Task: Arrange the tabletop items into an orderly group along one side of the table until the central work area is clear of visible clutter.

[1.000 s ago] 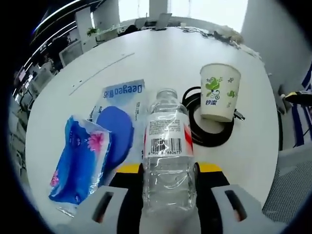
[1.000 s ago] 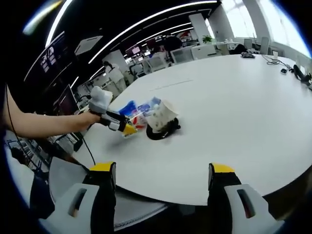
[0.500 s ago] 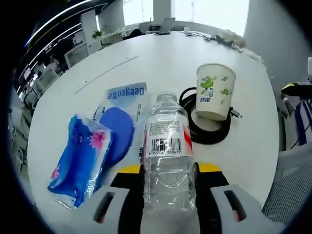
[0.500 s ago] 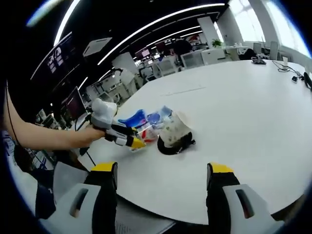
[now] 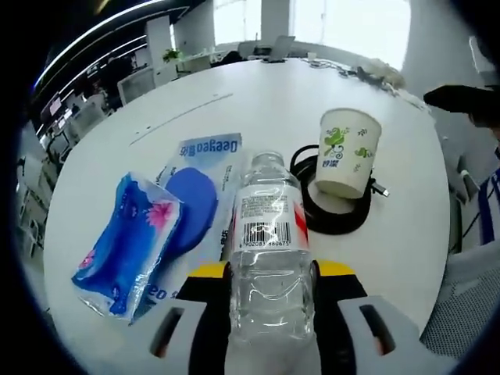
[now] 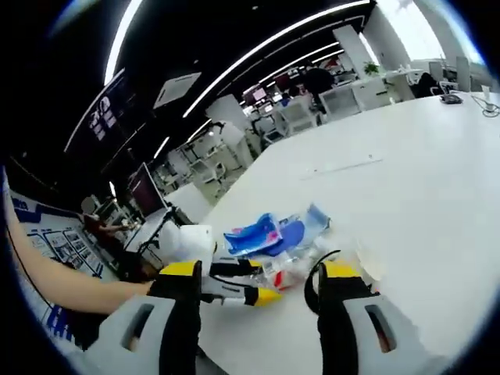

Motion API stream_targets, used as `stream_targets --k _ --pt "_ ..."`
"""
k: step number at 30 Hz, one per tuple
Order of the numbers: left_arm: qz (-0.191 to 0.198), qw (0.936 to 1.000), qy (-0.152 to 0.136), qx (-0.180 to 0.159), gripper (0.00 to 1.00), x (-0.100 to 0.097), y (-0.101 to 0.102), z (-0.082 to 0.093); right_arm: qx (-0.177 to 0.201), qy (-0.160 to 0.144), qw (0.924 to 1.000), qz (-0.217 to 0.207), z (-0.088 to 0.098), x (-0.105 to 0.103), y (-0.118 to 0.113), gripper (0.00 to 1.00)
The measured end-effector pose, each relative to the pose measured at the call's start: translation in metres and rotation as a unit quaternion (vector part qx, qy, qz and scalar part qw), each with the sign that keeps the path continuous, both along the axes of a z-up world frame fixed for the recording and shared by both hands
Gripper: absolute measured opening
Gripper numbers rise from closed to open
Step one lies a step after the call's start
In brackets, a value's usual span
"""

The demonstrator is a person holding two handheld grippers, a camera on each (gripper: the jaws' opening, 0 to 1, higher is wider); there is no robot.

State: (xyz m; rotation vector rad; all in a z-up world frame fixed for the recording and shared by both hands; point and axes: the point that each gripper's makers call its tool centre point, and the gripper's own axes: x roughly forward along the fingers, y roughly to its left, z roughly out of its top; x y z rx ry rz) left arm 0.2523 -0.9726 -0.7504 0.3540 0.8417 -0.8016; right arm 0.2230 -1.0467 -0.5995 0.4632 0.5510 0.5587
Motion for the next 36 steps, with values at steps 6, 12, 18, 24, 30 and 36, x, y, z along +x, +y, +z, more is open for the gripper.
stream_targets --k 6,12,18,24,30,36 --pt "0.003 1.0 -0.006 -0.004 0.38 -0.003 -0.001 0.002 0.004 0.11 0.9935 -0.029 -0.03 0.045 0.013 0.57" --pt "0.004 0.9999 -0.008 -0.01 0.38 -0.001 0.0 0.003 0.002 0.163 0.9854 -0.049 -0.059 0.071 0.019 0.57" --pt "0.008 0.9997 -0.018 -0.018 0.38 0.002 0.0 0.003 -0.013 0.203 0.9773 -0.058 -0.083 0.08 0.023 0.57" --pt "0.013 0.9992 -0.018 -0.035 0.39 0.004 0.001 0.002 -0.014 0.23 0.9693 -0.086 -0.098 0.091 0.023 0.56" --pt "0.011 0.999 -0.025 -0.035 0.39 0.005 0.0 0.001 -0.021 0.247 0.9646 -0.09 -0.107 0.095 0.027 0.54" --pt "0.015 0.9989 -0.025 -0.036 0.39 0.005 0.0 0.0 -0.032 0.266 0.9577 -0.105 -0.121 0.096 0.02 0.53"
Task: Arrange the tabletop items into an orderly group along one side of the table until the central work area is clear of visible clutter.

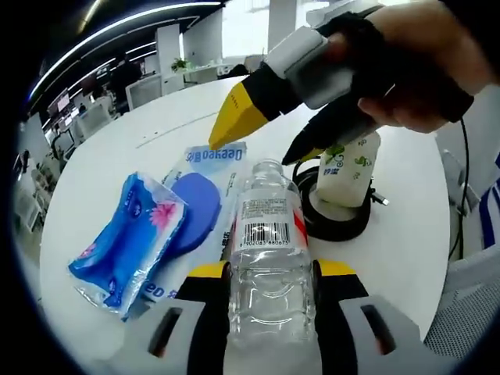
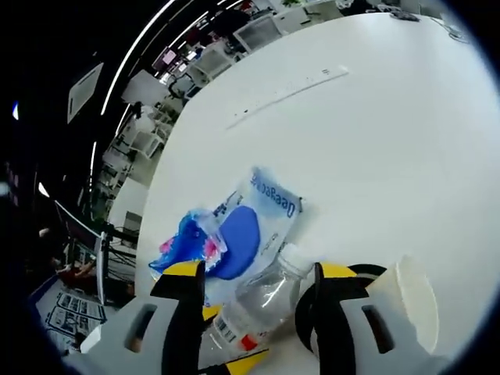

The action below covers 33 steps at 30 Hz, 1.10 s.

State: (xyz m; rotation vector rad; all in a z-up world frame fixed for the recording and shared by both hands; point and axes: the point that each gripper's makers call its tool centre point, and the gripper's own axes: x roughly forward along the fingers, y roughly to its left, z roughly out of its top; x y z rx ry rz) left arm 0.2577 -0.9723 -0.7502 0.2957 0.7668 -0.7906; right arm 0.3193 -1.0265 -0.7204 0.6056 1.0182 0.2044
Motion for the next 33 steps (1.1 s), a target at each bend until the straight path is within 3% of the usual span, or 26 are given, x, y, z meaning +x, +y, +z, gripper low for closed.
stream_targets --k 13,16,21,23,26,29,33 --pt "0.011 0.9999 -0.001 -0.008 0.39 0.001 0.001 -0.001 -0.033 0.022 0.9986 -0.035 -0.024 0.011 -0.001 0.42" --pt "0.013 0.9999 -0.002 -0.009 0.39 0.002 0.0 -0.001 -0.025 0.029 0.9981 -0.048 -0.029 0.013 -0.004 0.38" --pt "0.015 0.9998 -0.004 -0.011 0.39 0.002 0.0 -0.001 -0.05 0.035 0.9975 -0.036 -0.035 0.009 -0.006 0.3" --pt "0.013 0.9998 -0.005 -0.012 0.38 0.001 0.0 0.0 -0.041 0.033 0.9964 -0.067 -0.035 0.013 -0.009 0.28" --pt "0.015 0.9997 -0.004 -0.017 0.38 0.001 0.0 0.0 -0.04 0.029 0.9962 -0.072 -0.034 0.012 -0.009 0.25" --pt "0.021 0.9995 -0.003 -0.024 0.38 0.0 0.001 0.001 -0.002 0.022 0.9934 -0.113 -0.031 0.014 -0.012 0.2" --pt "0.015 0.9997 -0.007 -0.018 0.38 -0.001 0.001 0.001 -0.01 0.005 0.9947 -0.102 -0.026 0.011 -0.012 0.2"
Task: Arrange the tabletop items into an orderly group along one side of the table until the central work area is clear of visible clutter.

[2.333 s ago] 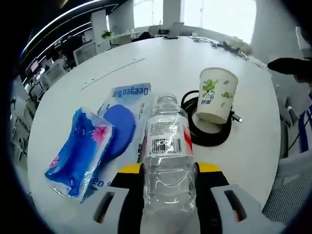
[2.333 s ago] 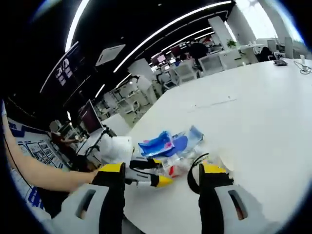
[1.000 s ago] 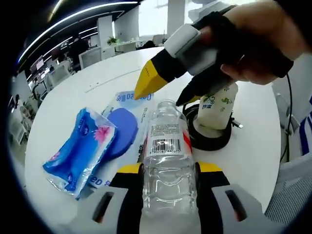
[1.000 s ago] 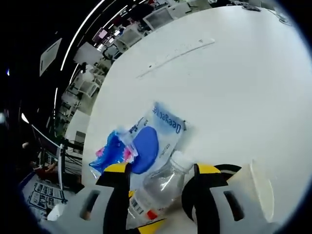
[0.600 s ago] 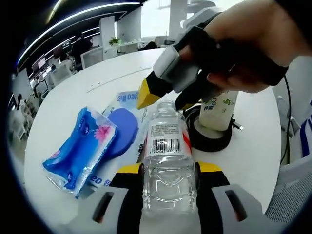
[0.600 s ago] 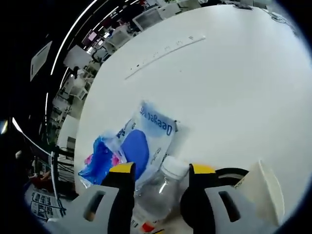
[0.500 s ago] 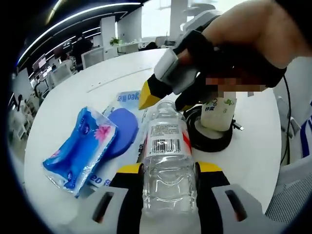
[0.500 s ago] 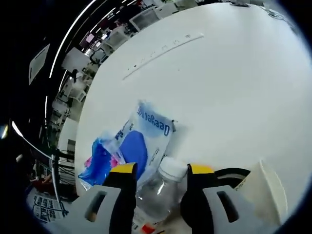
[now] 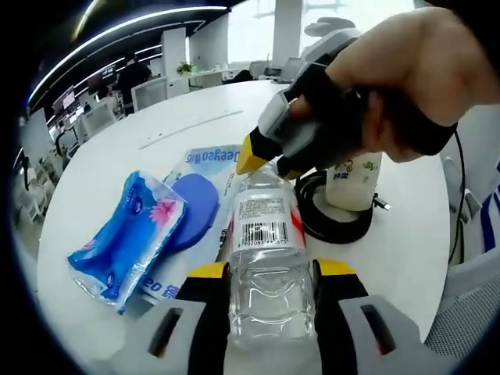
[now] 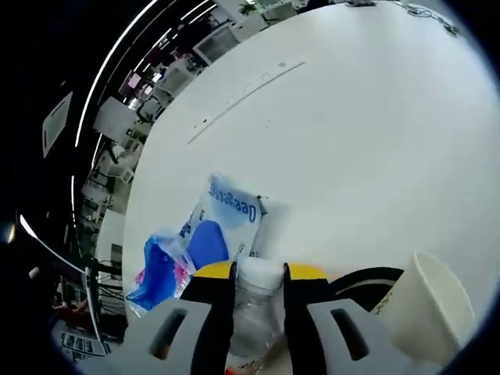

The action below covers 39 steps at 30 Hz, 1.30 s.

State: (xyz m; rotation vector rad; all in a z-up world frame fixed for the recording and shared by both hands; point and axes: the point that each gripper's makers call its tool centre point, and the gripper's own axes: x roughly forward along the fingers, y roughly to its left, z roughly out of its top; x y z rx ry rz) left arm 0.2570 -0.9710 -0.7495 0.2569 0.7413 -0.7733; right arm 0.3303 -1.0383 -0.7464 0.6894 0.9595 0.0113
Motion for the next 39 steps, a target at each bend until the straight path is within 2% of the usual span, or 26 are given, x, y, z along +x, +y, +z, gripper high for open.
stream_targets --k 9,14,16,19,22,27,31,35,37,38,39 --pt "-0.007 1.0 -0.003 -0.001 0.38 -0.004 0.001 0.002 0.001 -0.028 0.9996 -0.008 0.009 -0.002 -0.001 0.19" --pt "-0.008 1.0 -0.004 -0.002 0.38 -0.007 0.004 0.004 -0.011 -0.083 0.9964 0.016 0.029 -0.007 0.006 0.19" --pt "-0.01 0.9999 -0.006 -0.003 0.38 -0.01 0.005 0.005 -0.015 -0.09 0.9956 0.02 0.035 -0.009 0.007 0.19" --pt "-0.006 0.9999 -0.005 -0.011 0.38 -0.012 0.007 0.006 -0.028 -0.13 0.9902 0.043 0.051 -0.016 0.014 0.19" --pt "-0.007 0.9999 -0.005 -0.012 0.38 -0.016 0.009 0.007 -0.033 -0.145 0.9876 0.051 0.063 -0.024 0.02 0.19" --pt "-0.001 0.9998 -0.004 -0.02 0.38 -0.021 0.015 0.009 -0.056 -0.198 0.9737 0.097 0.084 -0.025 0.032 0.18" --pt "-0.004 0.9997 -0.006 -0.025 0.38 -0.026 0.021 0.01 -0.074 -0.248 0.9568 0.133 0.102 -0.034 0.045 0.18" --pt "-0.009 0.9994 -0.002 -0.032 0.38 -0.029 0.025 0.01 -0.082 -0.275 0.9449 0.157 0.115 -0.044 0.058 0.18" --pt "-0.009 0.9994 0.001 -0.034 0.38 -0.03 0.027 0.009 -0.078 -0.285 0.9415 0.162 0.12 -0.047 0.063 0.17" --pt "-0.008 0.9993 0.003 -0.036 0.38 -0.031 0.029 0.009 -0.082 -0.291 0.9378 0.171 0.122 -0.049 0.067 0.17" --pt "-0.01 0.9992 0.002 -0.038 0.38 -0.032 0.029 0.009 -0.104 -0.302 0.9289 0.188 0.123 -0.05 0.067 0.17"
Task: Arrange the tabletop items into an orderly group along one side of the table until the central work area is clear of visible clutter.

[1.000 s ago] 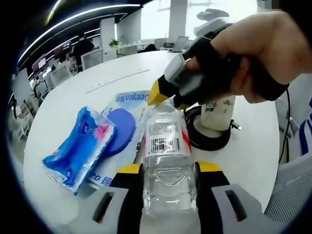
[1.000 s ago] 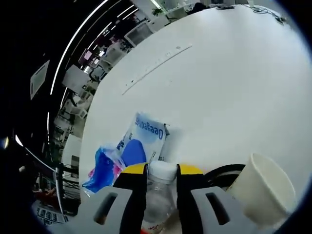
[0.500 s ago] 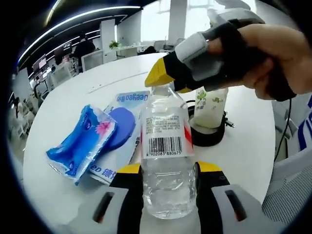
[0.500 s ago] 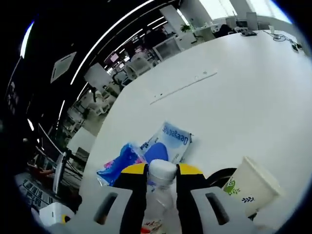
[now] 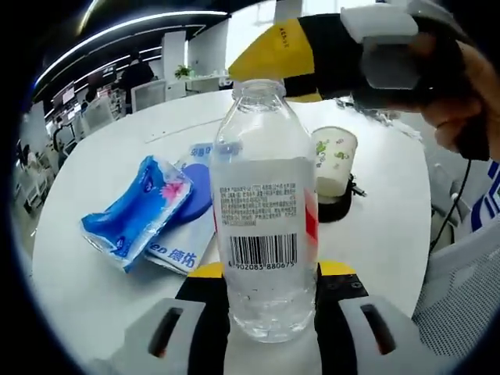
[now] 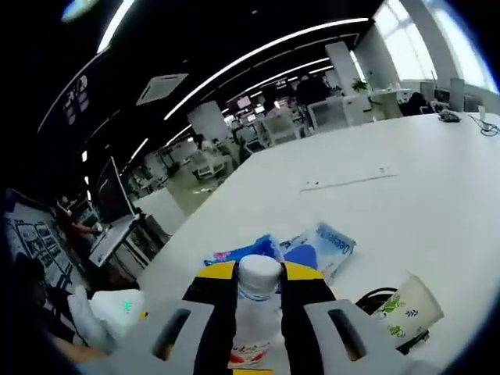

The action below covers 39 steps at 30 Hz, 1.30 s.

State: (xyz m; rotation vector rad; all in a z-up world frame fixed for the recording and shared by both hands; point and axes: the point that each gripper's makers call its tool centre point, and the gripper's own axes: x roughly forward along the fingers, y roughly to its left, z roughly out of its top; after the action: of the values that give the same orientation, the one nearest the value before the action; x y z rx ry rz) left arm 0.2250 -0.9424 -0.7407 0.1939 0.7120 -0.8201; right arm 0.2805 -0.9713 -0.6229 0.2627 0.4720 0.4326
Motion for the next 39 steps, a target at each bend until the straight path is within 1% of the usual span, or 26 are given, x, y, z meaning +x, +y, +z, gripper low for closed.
stream_targets --k 2,4,7,9,10,11,13,14,18,20,22,23,25,29,39 --pt "-0.002 1.0 0.0 0.003 0.38 -0.001 0.0 0.0 0.002 -0.001 1.0 0.004 0.002 -0.004 0.004 0.17" --pt "-0.006 1.0 0.0 0.005 0.38 -0.002 0.0 0.0 -0.009 -0.007 0.9998 0.014 0.004 -0.007 0.006 0.17" --pt "-0.009 0.9999 -0.001 0.005 0.38 -0.005 0.001 -0.001 -0.026 -0.028 0.9986 0.036 0.01 -0.015 0.012 0.17" --pt "-0.009 0.9999 0.004 -0.004 0.39 -0.008 0.001 -0.002 -0.041 -0.052 0.9955 0.068 0.016 -0.023 0.024 0.17" --pt "-0.008 0.9999 0.006 -0.007 0.39 -0.009 0.002 -0.003 -0.043 -0.059 0.9942 0.079 0.018 -0.026 0.028 0.17" --pt "-0.008 0.9999 0.006 -0.01 0.39 -0.009 0.002 -0.004 -0.039 -0.065 0.9933 0.087 0.019 -0.03 0.034 0.17" --pt "-0.013 0.9997 0.004 -0.023 0.39 -0.01 0.004 -0.005 -0.048 -0.074 0.9916 0.095 0.02 -0.033 0.039 0.17" --pt "-0.018 0.9996 0.003 -0.023 0.38 -0.01 0.005 -0.005 -0.049 -0.072 0.9913 0.098 0.02 -0.035 0.041 0.17" --pt "-0.037 0.9992 0.004 -0.013 0.38 -0.014 0.006 -0.006 -0.06 -0.085 0.9879 0.114 0.022 -0.047 0.047 0.17" --pt "-0.041 0.9991 0.001 -0.011 0.38 -0.016 0.007 -0.008 -0.065 -0.099 0.9846 0.128 0.023 -0.055 0.052 0.17" --pt "-0.047 0.9989 -0.002 -0.01 0.38 -0.018 0.007 -0.01 -0.073 -0.102 0.9823 0.139 0.023 -0.061 0.057 0.17" --pt "-0.051 0.9987 -0.002 -0.009 0.38 -0.019 0.006 -0.01 -0.085 -0.109 0.9793 0.148 0.023 -0.064 0.059 0.17" --pt "-0.06 0.9982 -0.003 -0.003 0.38 -0.02 0.006 -0.013 -0.089 -0.112 0.9775 0.155 0.022 -0.069 0.061 0.17" --pt "-0.083 0.9965 -0.01 0.01 0.38 -0.024 0.007 -0.014 -0.088 -0.118 0.9757 0.163 0.021 -0.075 0.061 0.17" --pt "-0.093 0.9953 -0.024 0.015 0.38 -0.027 0.008 -0.016 -0.094 -0.122 0.9718 0.179 0.021 -0.082 0.064 0.17"
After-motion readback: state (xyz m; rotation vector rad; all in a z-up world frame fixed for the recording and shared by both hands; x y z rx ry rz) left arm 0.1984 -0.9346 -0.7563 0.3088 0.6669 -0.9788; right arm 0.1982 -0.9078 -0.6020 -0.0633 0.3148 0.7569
